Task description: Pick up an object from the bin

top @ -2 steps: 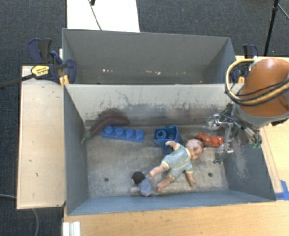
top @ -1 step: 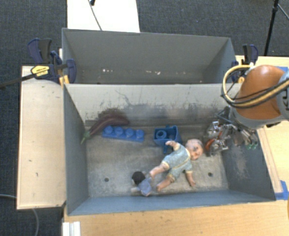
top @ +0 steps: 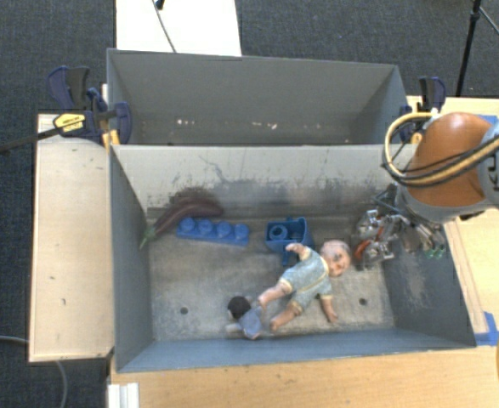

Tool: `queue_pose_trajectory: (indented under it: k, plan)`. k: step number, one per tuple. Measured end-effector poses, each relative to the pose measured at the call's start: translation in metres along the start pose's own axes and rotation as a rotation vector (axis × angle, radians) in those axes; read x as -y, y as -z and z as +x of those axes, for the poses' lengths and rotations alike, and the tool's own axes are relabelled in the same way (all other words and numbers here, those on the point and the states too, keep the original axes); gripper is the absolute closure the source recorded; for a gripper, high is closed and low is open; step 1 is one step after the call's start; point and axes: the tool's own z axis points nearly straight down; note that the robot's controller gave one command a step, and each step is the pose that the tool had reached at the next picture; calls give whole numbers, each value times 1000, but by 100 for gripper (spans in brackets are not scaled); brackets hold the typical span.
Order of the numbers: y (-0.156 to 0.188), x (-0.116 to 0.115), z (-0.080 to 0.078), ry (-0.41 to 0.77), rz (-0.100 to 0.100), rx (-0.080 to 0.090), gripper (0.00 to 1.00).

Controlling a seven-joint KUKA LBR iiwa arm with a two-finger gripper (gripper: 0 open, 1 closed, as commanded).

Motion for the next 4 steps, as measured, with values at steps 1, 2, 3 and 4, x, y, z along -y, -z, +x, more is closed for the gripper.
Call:
queue_pose_trajectory:
  k: [1, 2, 3, 4]
  plan:
    - [1, 0, 0, 0, 0, -1, 100]
    - [44, -4, 1, 33, -1, -5, 100]
    - [127, 3, 7, 62, -2, -8, 100]
    - [127, 3, 7, 62, -2, -8, 100]
